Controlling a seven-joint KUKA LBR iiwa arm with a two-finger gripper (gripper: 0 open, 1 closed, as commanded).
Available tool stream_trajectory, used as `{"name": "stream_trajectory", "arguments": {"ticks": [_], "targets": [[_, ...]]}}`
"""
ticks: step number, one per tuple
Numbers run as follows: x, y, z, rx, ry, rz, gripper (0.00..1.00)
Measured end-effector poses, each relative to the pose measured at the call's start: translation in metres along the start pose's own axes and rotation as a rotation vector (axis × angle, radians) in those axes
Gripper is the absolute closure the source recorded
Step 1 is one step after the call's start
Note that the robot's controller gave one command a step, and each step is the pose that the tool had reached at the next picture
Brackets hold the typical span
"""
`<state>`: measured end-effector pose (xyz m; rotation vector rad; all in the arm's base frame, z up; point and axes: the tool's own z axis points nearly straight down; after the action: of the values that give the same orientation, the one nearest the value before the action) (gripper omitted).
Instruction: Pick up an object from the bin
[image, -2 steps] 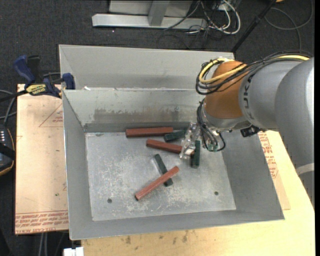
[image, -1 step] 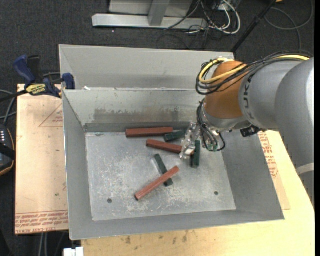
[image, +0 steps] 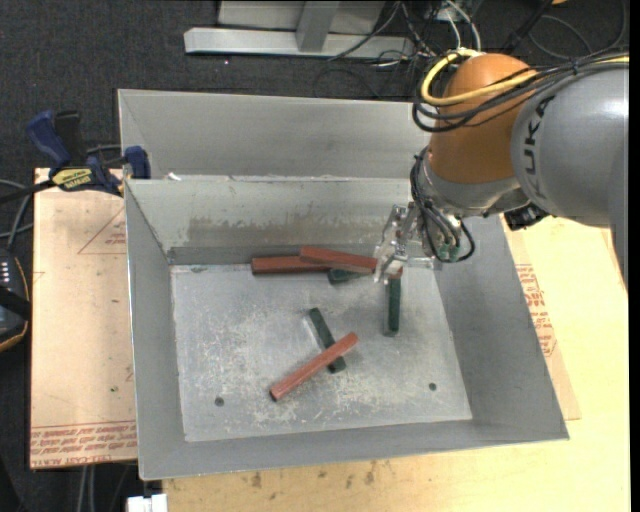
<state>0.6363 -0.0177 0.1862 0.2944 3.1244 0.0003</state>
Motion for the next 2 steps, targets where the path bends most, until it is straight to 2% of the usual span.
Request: {"name": "stream_trajectory", "arguments": {"ticks": [2], "targets": [[0.0001, 0.0001, 0.0001, 0.0, 0.001, 0.0, 1.0]]}}
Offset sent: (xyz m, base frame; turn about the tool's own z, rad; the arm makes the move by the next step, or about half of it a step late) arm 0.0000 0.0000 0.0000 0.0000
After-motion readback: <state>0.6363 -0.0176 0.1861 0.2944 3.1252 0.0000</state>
